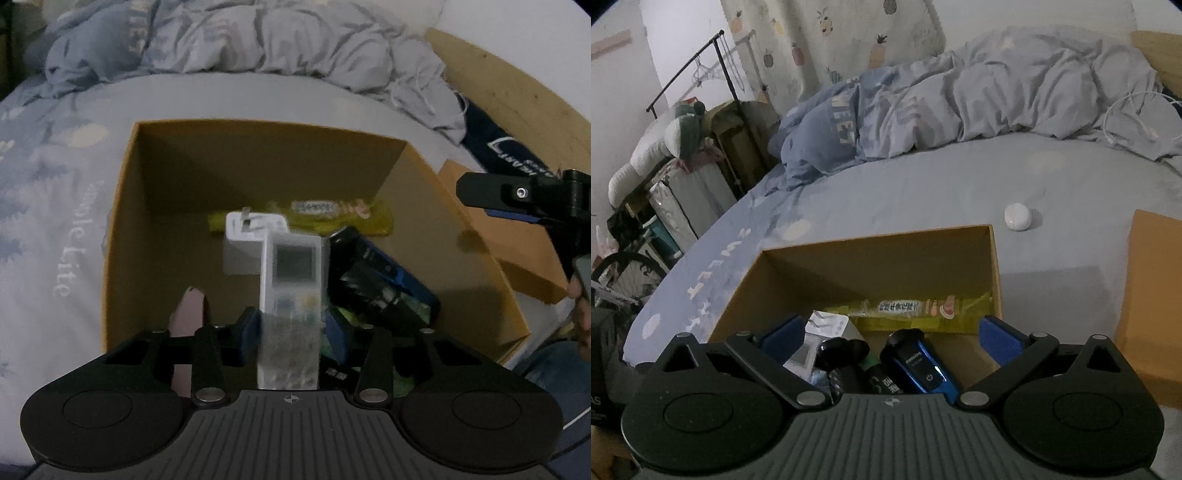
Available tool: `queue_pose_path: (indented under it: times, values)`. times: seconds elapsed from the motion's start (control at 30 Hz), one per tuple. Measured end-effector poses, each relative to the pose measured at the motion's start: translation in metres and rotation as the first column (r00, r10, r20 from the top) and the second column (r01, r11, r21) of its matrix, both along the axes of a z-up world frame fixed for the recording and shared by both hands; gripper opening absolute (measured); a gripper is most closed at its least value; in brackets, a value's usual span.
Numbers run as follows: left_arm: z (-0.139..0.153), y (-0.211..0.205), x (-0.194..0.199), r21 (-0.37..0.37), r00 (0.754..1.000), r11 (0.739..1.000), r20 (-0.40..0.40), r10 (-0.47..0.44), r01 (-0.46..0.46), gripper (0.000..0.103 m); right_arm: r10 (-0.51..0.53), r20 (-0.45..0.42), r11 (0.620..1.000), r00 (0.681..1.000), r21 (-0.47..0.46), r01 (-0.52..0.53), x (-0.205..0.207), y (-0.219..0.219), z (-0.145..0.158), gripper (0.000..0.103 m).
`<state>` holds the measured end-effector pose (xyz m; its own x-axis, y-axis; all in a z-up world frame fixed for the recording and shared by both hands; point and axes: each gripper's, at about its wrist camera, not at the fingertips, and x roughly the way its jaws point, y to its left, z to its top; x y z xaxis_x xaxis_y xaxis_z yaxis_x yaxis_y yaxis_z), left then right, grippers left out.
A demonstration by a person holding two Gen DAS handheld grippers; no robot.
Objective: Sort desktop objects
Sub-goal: 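Lift the white remote with the left tool and carry it over the box, then lower the white remote into the box and open the left tool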
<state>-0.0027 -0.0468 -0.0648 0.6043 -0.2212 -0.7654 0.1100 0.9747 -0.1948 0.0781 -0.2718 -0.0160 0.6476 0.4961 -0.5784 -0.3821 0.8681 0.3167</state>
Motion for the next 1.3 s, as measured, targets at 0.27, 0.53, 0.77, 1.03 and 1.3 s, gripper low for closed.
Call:
queue_pose_path:
  times: [0.27,0.53,0.77,1.03,1.3]
  values:
    - [0.002,-0.001,0.004,0.003,1.000,1.000,0.002,-0.004,0.004,0.044,0.006,-0.017,1.000,1.000,-0.014,-0.006,-0.001,0.003,-0.005,0.103]
    - [0.006,-0.005,0.004,0.030,1.000,1.000,0.022,-0.007,0.006,0.045,0.007,-0.024,1.000,1.000,-0.023,-0.007,-0.001,0.004,-0.007,0.103]
    - [0.013,-0.004,0.003,0.031,0.999,0.999,0.054,0.004,-0.006,0.047,0.007,-0.031,1.000,1.000,-0.030,-0.008,0.002,0.004,-0.009,0.103]
    - [0.020,-0.001,0.002,0.017,0.995,1.000,0.095,0.019,-0.020,0.065,0.005,-0.036,0.999,0.999,-0.037,-0.006,0.005,0.004,-0.011,0.103]
    - [0.027,0.002,0.001,-0.003,0.990,0.999,0.138,0.035,-0.035,0.085,-0.008,-0.028,0.999,1.000,-0.038,0.007,0.006,0.002,-0.010,0.103]
